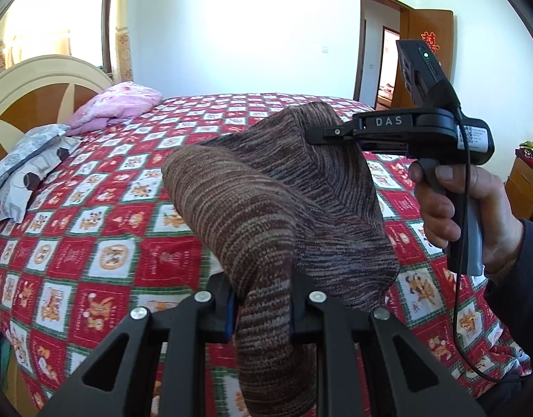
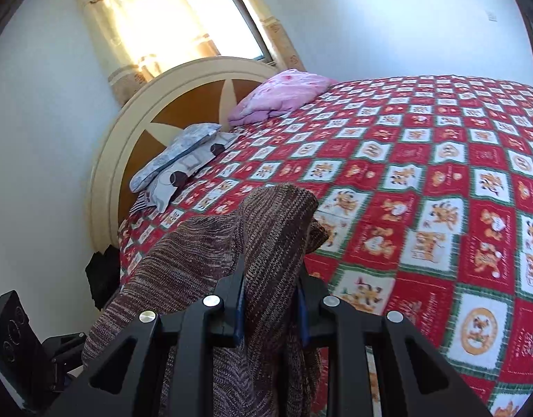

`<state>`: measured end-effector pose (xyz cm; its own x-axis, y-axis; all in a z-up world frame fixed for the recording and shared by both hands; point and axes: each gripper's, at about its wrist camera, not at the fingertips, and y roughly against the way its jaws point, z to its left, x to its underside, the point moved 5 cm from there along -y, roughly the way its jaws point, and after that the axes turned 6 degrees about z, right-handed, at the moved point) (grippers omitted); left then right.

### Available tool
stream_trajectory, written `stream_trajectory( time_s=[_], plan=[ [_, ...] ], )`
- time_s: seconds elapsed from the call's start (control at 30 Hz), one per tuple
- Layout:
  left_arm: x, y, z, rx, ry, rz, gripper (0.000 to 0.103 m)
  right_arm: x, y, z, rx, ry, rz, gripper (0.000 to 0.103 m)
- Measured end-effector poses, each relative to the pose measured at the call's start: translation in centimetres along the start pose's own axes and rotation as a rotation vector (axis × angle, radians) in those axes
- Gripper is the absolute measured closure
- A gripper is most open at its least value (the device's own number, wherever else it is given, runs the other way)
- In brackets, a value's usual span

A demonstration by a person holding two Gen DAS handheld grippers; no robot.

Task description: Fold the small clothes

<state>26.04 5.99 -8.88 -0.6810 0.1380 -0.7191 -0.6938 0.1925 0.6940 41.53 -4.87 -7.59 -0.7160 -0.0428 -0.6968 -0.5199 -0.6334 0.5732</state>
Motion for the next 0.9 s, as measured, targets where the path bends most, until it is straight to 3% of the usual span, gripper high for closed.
stream_trajectory(
  time_s=[0.47, 0.9],
  plan=[
    [2.0, 0.2, 3.1, -0.052, 0.023, -0.008, 0.081, -0.6, -5.3, 3.1, -0.010, 0.050, 0.096, 0.080],
    [5.3, -1.8, 5.7, -0.087, 0.056, 0.069, 0.081, 0.7, -13.9, 4.6, 0.004, 0.087, 0.245, 0.080]
  ],
)
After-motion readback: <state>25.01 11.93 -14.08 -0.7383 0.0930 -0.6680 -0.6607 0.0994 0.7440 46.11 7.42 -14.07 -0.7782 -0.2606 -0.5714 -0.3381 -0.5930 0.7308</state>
